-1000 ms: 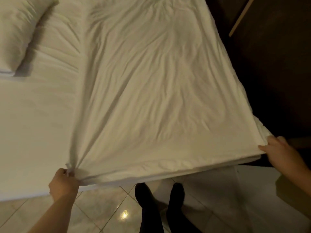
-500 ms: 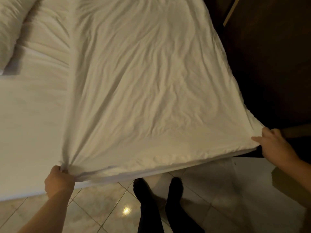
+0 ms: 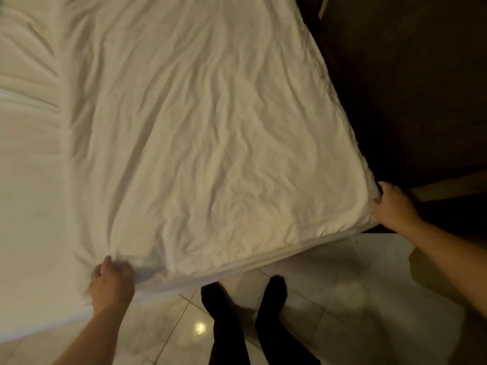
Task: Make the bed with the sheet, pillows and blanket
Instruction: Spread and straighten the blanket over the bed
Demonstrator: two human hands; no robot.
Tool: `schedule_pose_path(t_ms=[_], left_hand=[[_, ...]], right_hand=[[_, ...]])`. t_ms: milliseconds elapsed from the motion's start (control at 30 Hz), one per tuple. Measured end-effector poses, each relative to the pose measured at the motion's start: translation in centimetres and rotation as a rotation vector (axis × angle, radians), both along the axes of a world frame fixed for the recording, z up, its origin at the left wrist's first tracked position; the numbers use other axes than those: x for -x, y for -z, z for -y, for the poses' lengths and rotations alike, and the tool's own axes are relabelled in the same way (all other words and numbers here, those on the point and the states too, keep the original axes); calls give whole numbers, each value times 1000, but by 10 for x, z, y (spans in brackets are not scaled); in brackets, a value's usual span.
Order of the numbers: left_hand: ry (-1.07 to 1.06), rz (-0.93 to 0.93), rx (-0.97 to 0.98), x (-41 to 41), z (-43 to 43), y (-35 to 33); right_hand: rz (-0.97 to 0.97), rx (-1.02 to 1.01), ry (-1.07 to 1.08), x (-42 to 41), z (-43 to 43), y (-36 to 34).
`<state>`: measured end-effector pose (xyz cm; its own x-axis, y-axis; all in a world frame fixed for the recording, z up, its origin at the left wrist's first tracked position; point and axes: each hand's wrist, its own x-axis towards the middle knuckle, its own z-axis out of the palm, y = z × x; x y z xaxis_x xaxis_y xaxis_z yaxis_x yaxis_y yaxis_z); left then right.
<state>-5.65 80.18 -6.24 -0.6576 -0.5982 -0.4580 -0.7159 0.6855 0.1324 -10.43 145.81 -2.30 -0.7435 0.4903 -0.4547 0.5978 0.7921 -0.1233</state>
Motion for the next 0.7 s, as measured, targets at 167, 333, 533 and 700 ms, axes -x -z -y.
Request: schedule_pose_path(t_ms=[167, 333, 533, 700], left_hand=[[48, 135, 15, 5, 11, 19], [28, 202, 58, 14, 8, 30], [33, 269, 100, 12, 0, 34], [9, 264, 68, 15, -9, 27]], right_hand=[[18, 201, 310, 17, -2, 29], [-13, 166, 336, 20, 0, 42], [-262, -215, -278, 11, 37, 22], [-332, -228, -505, -4, 61, 23]])
